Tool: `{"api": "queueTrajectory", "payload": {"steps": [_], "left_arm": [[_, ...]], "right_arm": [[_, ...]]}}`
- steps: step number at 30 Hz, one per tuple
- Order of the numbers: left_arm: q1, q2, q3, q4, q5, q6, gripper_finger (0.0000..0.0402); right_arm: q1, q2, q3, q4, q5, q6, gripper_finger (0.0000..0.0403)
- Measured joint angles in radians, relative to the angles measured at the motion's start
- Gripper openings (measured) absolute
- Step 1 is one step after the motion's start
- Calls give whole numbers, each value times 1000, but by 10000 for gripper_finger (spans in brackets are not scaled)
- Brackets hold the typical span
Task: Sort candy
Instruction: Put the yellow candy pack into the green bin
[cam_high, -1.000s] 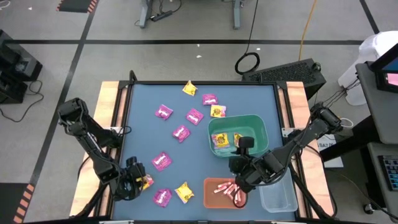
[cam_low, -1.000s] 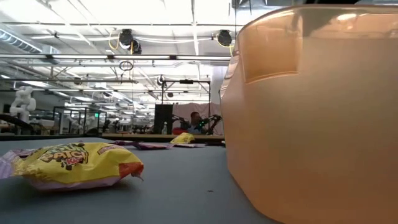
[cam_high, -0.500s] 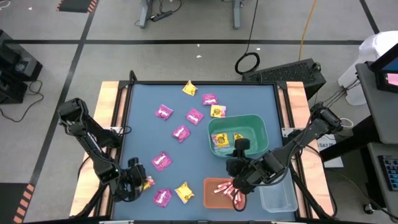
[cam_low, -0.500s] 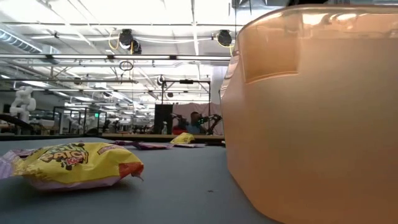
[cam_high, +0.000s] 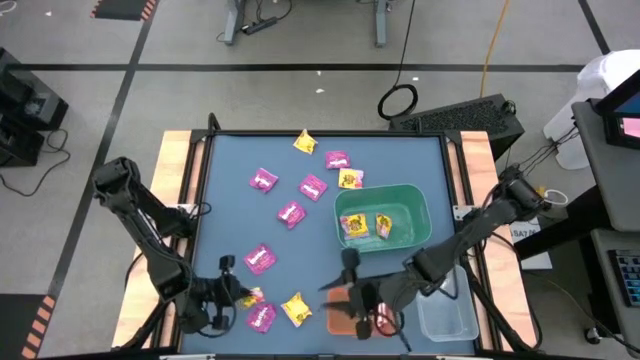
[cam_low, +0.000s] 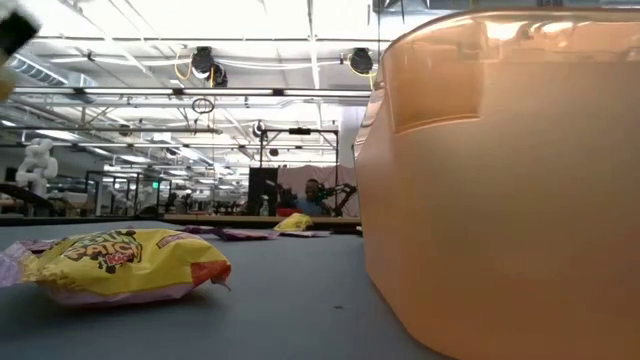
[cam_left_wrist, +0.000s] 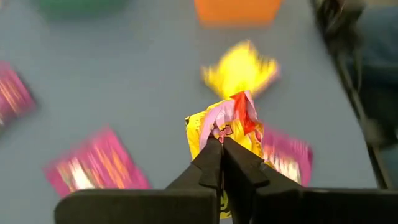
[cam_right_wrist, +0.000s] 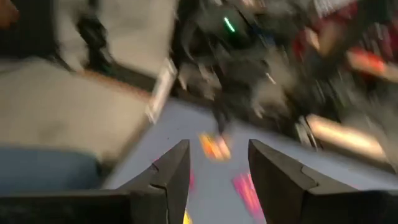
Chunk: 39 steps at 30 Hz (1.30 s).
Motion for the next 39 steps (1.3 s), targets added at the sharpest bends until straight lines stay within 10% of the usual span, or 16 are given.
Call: {"api": "queueTrajectory", "payload": {"steps": [5, 13, 25, 39], "left_arm": [[42, 0, 96, 46, -154, 323, 14], [137, 0, 127, 273, -115, 625, 15], [252, 0, 127, 287, -84, 641, 15], [287, 0, 126, 285, -28, 640, 15]], "right_arm": [[0, 142, -3, 229, -53, -234, 153], [-19, 293, 77, 281, 226, -409, 155], [-60, 297, 81, 269, 229, -411, 236], [-121, 297, 82, 217, 195, -385, 128]]}}
